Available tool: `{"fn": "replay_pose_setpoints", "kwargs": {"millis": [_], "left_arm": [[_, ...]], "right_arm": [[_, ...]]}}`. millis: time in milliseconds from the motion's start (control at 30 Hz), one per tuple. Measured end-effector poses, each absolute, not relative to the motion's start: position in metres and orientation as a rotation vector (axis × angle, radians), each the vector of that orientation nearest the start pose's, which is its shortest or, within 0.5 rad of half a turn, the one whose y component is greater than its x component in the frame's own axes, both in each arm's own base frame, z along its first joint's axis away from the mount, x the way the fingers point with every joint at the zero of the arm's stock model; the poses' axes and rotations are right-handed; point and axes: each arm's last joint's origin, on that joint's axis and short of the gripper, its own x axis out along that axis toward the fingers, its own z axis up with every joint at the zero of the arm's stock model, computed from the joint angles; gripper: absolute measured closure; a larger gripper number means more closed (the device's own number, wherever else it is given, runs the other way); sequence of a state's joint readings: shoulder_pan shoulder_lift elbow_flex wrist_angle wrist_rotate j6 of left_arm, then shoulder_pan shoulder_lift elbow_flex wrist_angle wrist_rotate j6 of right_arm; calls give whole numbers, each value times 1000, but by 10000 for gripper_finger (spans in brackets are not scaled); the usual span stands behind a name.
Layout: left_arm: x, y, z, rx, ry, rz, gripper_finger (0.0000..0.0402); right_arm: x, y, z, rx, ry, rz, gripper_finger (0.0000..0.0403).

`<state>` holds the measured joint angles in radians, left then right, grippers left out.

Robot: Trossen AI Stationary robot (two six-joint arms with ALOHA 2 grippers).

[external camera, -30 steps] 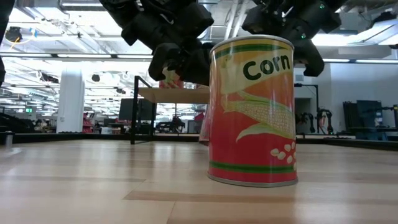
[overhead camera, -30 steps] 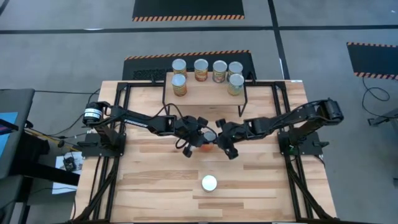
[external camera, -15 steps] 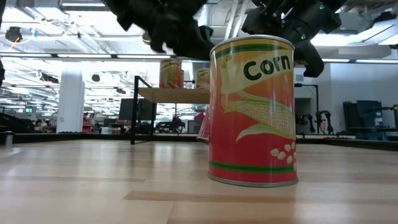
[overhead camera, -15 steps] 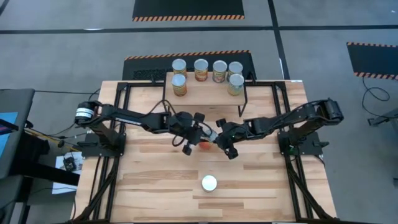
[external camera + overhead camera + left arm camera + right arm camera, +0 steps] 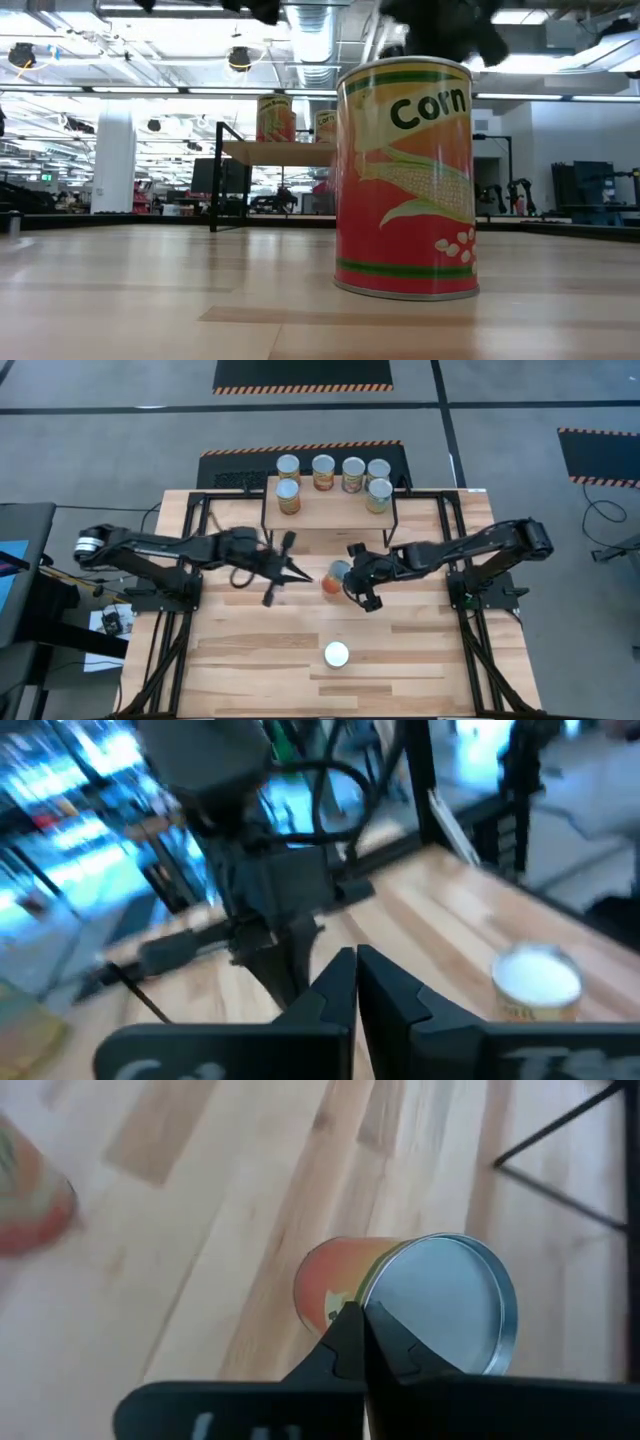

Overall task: Pick and place cans onto a shelf
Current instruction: Put the canned pineapple on the shelf

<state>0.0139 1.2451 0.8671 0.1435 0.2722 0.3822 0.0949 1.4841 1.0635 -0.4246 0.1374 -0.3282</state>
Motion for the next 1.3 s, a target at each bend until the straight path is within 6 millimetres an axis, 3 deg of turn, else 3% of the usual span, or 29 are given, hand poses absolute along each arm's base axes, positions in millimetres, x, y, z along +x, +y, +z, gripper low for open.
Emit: {"fn": "replay_pose_setpoints", "kwargs": {"millis": [133,267,500,767,1067,1300], "left_arm": [[248,-3,298,332,56,-235,396],[221,-2,290,305,-53,-151,400],[192,0,277,278,-148,-77,401],[188,2,275,279,-152,-27,401],[188,6,274,278,-147,-5,401],[188,6,274,276,-141,-3,401]], "right_arm": [[315,23,294,-350,816,56,399],[316,5,335,-290,810,-104,396],[307,-36,374,-310,823,-267,398],[296,-81,376,-279,872,-384,398],[293,-96,375,-267,881,-425,397],[308,-111,353,-279,963,-425,397]]}}
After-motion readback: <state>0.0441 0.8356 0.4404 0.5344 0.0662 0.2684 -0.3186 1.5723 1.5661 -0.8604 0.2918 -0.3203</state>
